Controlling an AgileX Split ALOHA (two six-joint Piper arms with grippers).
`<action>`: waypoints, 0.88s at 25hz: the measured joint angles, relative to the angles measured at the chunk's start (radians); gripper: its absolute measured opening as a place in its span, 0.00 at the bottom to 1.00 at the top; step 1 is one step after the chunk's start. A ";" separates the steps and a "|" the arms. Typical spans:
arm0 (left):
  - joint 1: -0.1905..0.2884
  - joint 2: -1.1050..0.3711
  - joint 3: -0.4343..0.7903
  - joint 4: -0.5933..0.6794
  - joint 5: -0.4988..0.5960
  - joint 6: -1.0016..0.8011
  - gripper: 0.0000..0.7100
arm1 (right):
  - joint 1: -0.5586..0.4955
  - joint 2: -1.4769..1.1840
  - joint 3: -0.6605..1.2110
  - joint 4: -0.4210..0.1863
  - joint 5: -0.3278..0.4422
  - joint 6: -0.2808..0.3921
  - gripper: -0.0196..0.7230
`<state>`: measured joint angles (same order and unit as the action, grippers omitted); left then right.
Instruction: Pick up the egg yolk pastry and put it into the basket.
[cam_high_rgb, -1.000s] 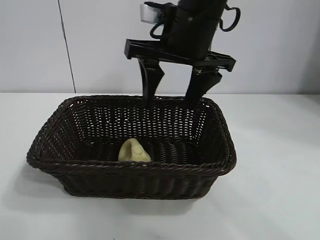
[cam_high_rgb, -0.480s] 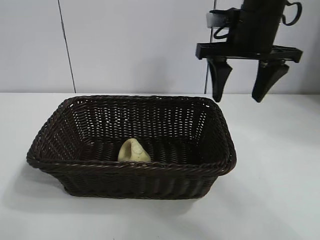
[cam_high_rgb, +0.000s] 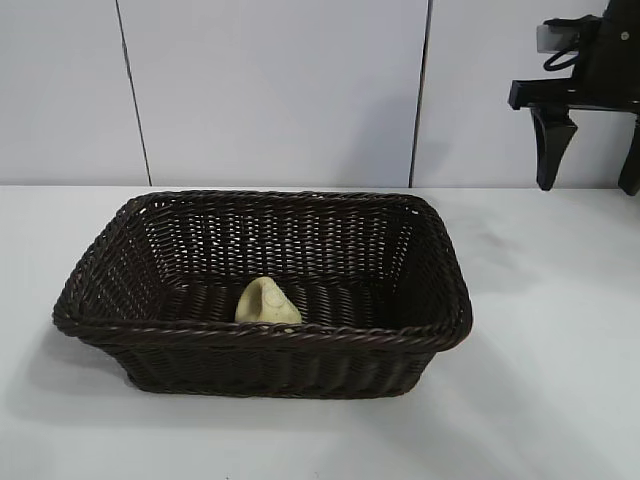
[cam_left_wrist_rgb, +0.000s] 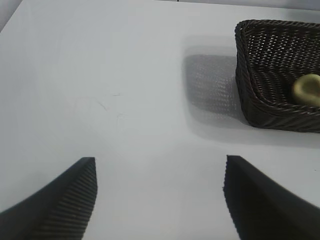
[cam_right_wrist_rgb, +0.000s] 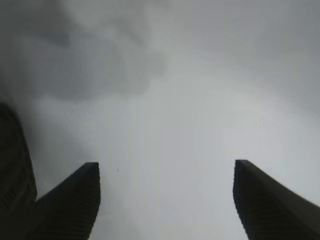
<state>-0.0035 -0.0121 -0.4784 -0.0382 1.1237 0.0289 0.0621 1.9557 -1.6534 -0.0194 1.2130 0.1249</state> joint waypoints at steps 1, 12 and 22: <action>0.000 0.000 0.000 0.000 0.000 0.000 0.73 | 0.000 -0.011 0.008 0.001 0.000 -0.006 0.75; 0.000 0.000 0.000 0.000 0.000 0.000 0.73 | 0.000 -0.434 0.302 0.004 0.003 -0.019 0.75; 0.000 0.000 0.000 0.000 0.000 0.000 0.73 | 0.000 -0.973 0.788 0.004 0.019 -0.021 0.75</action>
<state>-0.0035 -0.0121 -0.4784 -0.0382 1.1237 0.0289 0.0621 0.9824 -0.8649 -0.0154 1.2318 0.1035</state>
